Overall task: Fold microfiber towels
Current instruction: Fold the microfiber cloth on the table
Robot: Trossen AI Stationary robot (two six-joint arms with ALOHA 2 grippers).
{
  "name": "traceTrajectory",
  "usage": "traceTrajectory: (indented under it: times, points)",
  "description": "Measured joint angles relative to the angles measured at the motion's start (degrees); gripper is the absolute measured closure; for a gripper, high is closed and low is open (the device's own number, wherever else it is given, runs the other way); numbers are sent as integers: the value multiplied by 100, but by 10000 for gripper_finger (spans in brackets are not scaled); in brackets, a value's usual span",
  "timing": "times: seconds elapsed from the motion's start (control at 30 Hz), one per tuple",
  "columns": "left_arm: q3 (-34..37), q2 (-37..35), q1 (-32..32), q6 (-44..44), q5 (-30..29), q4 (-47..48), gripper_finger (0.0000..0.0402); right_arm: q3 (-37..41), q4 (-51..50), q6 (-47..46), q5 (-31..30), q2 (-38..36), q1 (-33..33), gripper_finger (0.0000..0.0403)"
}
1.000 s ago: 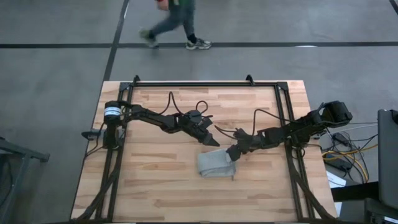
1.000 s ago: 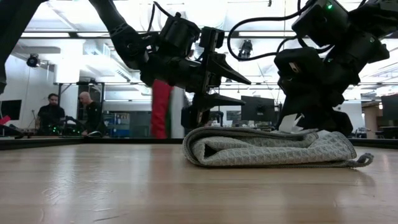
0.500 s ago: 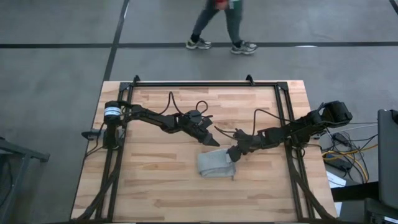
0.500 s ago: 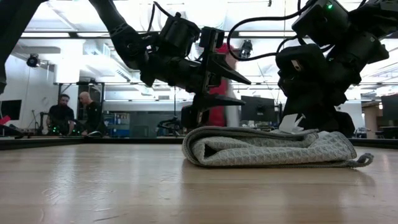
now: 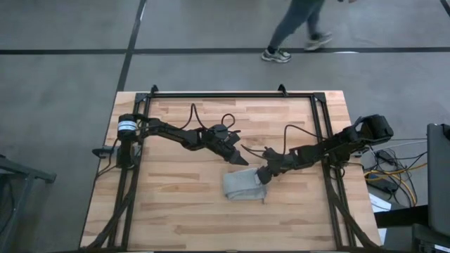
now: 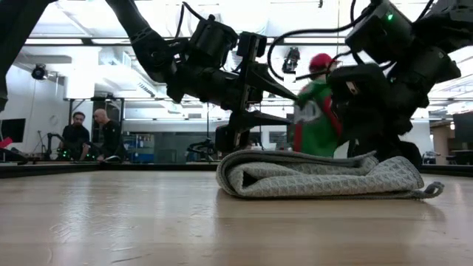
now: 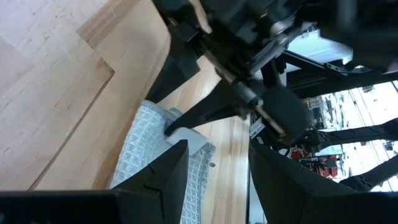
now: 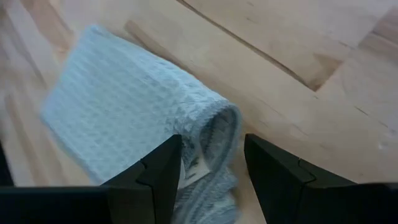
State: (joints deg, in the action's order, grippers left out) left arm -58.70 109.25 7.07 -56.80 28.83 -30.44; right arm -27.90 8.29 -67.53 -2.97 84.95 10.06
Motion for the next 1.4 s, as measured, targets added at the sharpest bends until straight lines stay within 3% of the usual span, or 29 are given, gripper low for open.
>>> traceTrajectory:
  times: [0.43,0.8,1.4]
  points:
    - [-2,0,0,4,-25,-36,229,-68,222,15,1,351,1,241]
    - [-2,0,-1,4,-23,-36,229,-59,267,183,20,358,7,386]
    - [-2,0,-1,12,-18,3,229,-311,244,62,206,25,267,392]
